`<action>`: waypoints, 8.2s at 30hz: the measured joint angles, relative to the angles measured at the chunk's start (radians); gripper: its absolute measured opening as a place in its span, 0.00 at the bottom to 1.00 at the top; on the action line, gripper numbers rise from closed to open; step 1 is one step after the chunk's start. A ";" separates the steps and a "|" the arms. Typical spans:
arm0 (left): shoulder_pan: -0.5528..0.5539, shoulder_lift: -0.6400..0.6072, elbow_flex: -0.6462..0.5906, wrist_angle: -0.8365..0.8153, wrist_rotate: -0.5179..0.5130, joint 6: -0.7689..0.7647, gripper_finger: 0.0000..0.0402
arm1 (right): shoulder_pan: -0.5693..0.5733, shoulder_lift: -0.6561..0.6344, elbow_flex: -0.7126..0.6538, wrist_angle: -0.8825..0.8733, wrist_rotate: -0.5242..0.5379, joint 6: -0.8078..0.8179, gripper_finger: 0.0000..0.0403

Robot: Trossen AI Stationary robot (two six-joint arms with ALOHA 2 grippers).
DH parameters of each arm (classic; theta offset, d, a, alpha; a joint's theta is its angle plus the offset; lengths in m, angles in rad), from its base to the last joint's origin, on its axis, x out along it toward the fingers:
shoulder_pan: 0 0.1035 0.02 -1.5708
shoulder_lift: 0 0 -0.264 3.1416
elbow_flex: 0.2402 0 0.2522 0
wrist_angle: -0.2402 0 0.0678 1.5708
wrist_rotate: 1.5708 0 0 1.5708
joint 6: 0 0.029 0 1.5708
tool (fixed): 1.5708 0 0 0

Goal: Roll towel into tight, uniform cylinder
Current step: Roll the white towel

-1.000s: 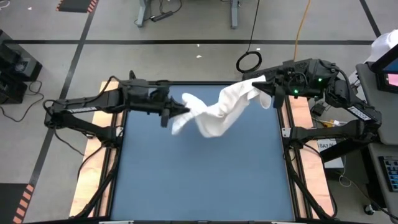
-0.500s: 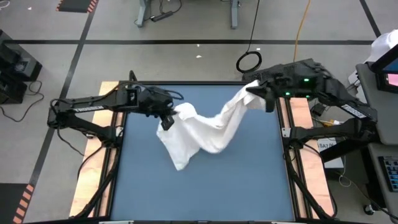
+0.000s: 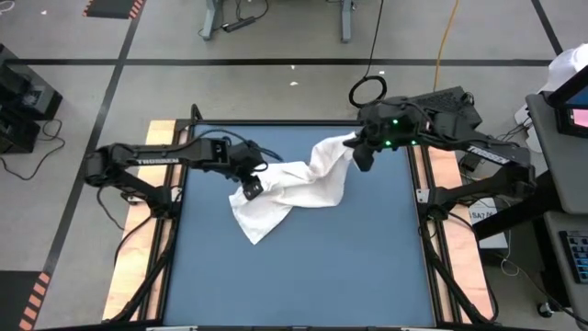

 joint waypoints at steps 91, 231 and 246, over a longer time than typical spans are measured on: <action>-0.142 0.262 -0.030 0.192 -0.244 0.031 0.10 | -0.003 0.010 0.000 -0.256 -0.020 -0.076 0.00; 0.163 0.303 -0.311 0.818 0.071 0.831 0.02 | 0.196 -0.111 0.000 -0.331 0.037 0.822 0.00; 0.172 0.097 -0.258 0.614 0.027 0.727 0.00 | 0.196 -0.111 0.000 -0.331 0.046 0.806 0.00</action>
